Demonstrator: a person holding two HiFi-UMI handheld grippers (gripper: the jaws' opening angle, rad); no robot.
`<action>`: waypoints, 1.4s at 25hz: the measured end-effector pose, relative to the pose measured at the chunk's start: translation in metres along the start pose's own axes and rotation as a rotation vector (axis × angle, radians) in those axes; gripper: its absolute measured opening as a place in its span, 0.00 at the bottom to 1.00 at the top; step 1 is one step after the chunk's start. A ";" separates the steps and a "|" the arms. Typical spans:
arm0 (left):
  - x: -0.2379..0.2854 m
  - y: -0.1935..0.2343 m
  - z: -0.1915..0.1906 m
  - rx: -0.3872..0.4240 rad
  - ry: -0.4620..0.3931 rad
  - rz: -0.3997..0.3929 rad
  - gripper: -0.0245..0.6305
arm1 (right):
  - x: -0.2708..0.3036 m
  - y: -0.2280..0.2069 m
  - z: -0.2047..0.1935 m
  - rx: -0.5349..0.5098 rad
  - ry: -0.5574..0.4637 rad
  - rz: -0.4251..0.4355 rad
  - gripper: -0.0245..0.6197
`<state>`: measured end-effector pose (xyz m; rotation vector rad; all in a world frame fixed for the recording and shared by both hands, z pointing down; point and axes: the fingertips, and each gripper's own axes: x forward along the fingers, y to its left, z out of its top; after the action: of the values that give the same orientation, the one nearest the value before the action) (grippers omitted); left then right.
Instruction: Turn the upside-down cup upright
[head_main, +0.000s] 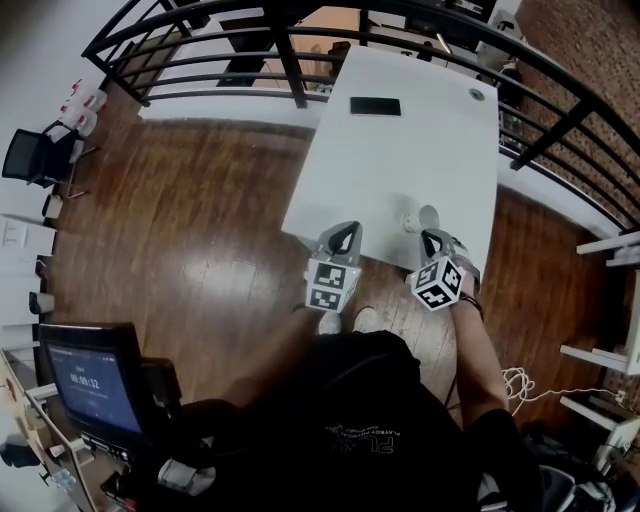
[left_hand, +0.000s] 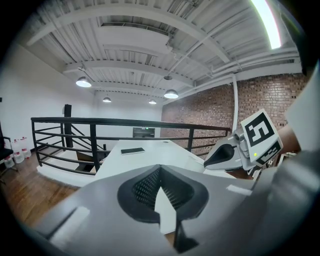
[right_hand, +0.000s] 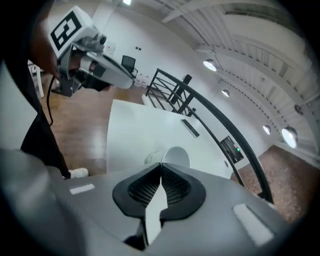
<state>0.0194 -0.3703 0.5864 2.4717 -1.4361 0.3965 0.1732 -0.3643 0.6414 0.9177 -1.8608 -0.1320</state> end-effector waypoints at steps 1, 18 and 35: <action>0.000 0.000 0.001 0.000 -0.004 0.000 0.03 | 0.002 0.000 0.000 -0.034 0.030 -0.012 0.07; 0.001 -0.001 0.005 -0.018 -0.026 -0.002 0.03 | 0.025 0.011 -0.026 -0.339 0.239 0.002 0.10; 0.005 -0.012 0.012 0.014 -0.034 -0.048 0.03 | -0.037 -0.009 0.016 -0.094 0.003 -0.171 0.08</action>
<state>0.0335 -0.3734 0.5758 2.5303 -1.3884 0.3578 0.1720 -0.3522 0.6019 1.0096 -1.7564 -0.3193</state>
